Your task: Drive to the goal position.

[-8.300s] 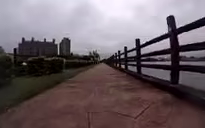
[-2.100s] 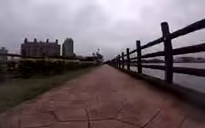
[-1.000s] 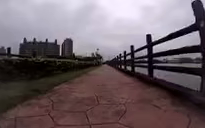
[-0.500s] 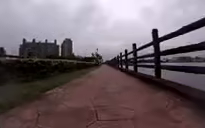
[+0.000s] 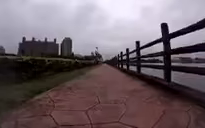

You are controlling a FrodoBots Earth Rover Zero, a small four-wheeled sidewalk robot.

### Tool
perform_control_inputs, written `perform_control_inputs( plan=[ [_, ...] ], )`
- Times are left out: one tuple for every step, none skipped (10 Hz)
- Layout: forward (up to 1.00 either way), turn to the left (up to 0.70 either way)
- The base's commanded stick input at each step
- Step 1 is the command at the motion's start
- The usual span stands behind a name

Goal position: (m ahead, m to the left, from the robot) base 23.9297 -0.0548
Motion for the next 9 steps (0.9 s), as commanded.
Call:
perform_control_inputs(
  plan=[
    [1.00, 0.00],
    [1.00, 0.00],
    [1.00, 0.00],
    [1.00, 0.00],
    [1.00, 0.00],
    [1.00, 0.00],
    [1.00, 0.00],
    [1.00, 0.00],
    [1.00, 0.00]
  ],
)
